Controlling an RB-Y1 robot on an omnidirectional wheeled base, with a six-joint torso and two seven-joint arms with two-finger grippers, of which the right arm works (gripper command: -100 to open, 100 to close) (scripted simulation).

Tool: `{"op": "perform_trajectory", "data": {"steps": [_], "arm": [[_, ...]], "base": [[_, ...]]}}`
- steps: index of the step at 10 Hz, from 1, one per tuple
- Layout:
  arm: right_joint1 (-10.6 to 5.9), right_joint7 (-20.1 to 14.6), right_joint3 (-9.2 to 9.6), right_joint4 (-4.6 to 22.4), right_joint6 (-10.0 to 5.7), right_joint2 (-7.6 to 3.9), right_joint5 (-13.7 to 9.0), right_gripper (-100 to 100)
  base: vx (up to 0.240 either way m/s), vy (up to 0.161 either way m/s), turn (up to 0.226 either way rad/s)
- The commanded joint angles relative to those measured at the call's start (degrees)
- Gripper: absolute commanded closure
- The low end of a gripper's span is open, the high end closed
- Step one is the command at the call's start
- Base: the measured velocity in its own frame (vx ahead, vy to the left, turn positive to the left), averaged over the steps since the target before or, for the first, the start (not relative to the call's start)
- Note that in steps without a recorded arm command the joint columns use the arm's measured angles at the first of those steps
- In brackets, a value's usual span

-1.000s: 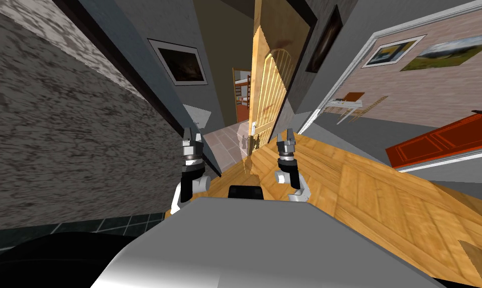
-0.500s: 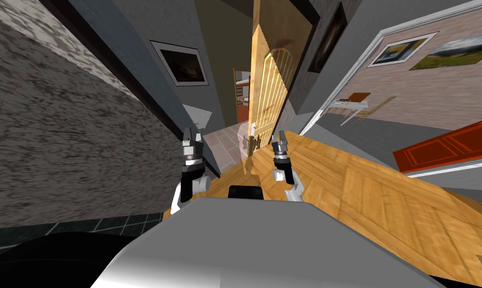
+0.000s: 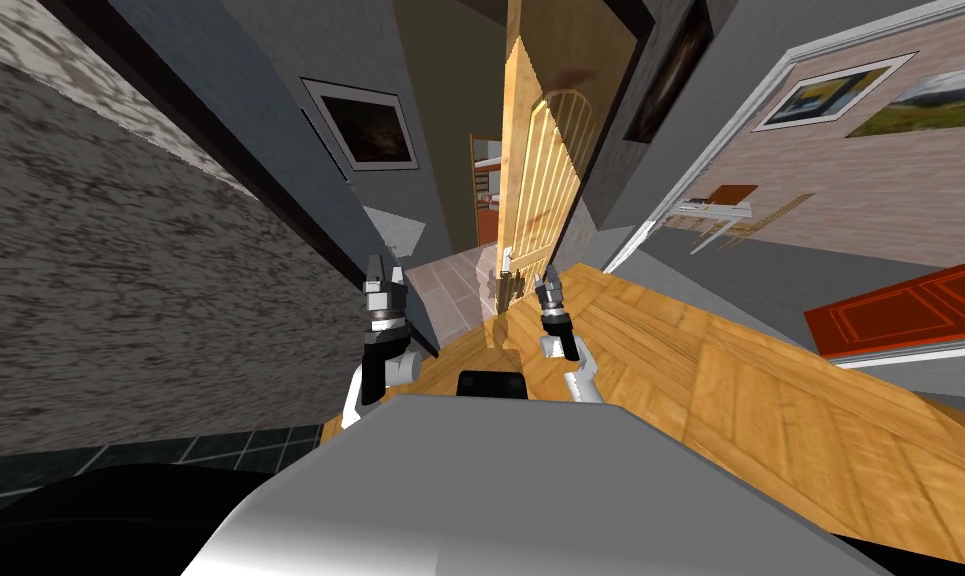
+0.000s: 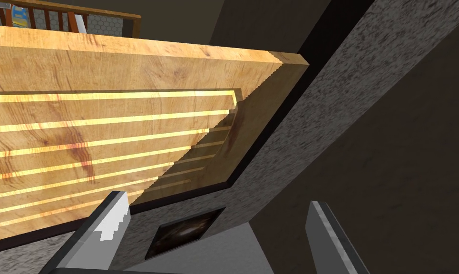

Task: Push the door open

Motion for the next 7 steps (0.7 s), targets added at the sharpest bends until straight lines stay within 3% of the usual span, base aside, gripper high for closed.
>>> {"op": "perform_trajectory", "data": {"steps": [1, 7], "arm": [[-1.9, -1.4, 0.41, 2.9, 0.53, -0.32, 0.6, -100], [-6.76, -4.5, 1.46, 11.8, 0.64, -0.91, 2.1, -100]], "base": [[0.075, -0.089, 0.06], [0.065, -0.072, 0.044]]}}
